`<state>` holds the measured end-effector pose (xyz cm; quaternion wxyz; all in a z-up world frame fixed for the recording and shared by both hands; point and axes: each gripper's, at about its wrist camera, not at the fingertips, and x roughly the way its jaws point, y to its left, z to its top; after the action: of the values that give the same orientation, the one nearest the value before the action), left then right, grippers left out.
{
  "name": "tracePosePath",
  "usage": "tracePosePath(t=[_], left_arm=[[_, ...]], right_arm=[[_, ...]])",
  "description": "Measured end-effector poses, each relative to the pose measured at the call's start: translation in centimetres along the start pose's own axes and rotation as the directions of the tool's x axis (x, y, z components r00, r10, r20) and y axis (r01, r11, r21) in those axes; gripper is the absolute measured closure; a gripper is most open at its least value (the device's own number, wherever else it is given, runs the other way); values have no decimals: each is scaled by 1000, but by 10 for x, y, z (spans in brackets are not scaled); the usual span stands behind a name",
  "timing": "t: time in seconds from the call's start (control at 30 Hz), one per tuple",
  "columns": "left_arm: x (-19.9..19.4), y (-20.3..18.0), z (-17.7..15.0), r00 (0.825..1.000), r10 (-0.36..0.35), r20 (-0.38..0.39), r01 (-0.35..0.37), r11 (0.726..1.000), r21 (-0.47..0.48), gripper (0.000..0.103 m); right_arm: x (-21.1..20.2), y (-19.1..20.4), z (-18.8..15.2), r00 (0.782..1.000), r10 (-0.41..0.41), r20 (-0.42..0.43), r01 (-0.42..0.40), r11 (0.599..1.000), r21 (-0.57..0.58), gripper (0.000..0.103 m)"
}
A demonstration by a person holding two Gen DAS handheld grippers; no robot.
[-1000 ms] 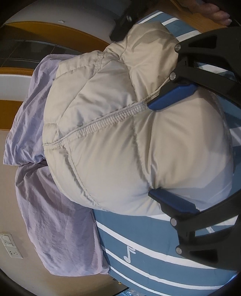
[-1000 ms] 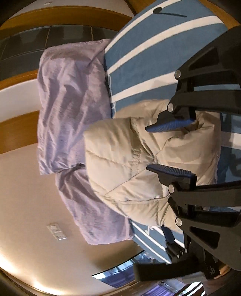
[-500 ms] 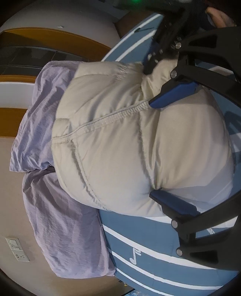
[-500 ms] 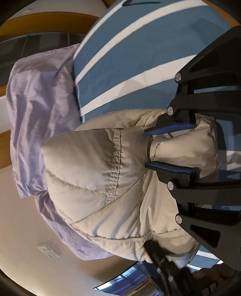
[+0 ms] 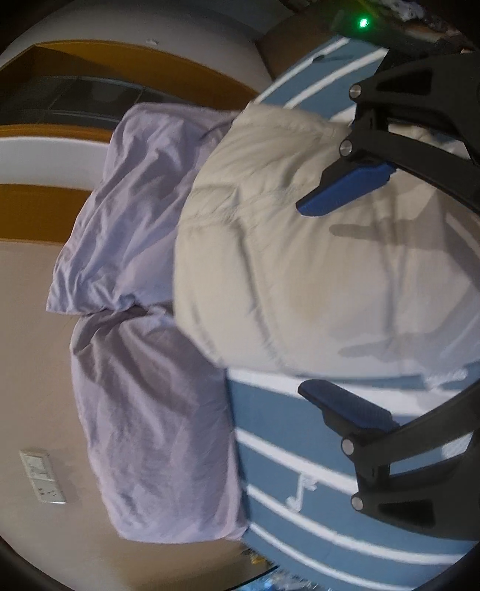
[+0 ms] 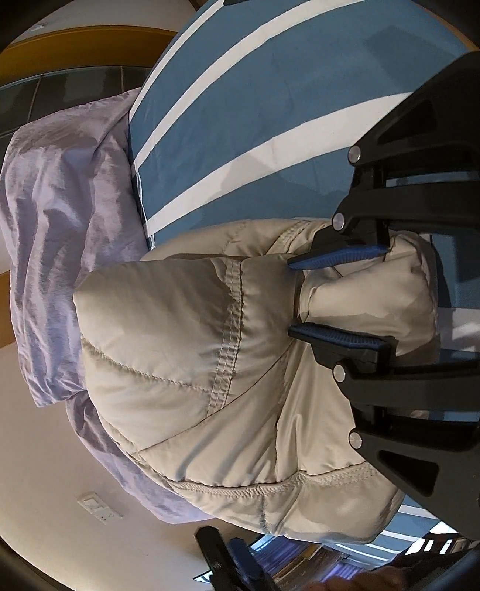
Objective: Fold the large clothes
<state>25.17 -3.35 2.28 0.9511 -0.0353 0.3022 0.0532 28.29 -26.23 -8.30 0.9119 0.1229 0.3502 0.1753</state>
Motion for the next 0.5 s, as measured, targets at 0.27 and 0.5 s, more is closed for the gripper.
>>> tracePosePath(t=[0.27, 0.5], left_arm=[[41, 5, 3, 990, 137, 22, -138, 989, 54, 10], [68, 3, -7, 988, 154, 9, -154, 986, 58, 10]], right_arm=[[-1, 1, 1, 1000, -7, -1, 7, 1000, -2, 71], [-11, 7, 8, 999, -37, 26, 38, 998, -40, 65]])
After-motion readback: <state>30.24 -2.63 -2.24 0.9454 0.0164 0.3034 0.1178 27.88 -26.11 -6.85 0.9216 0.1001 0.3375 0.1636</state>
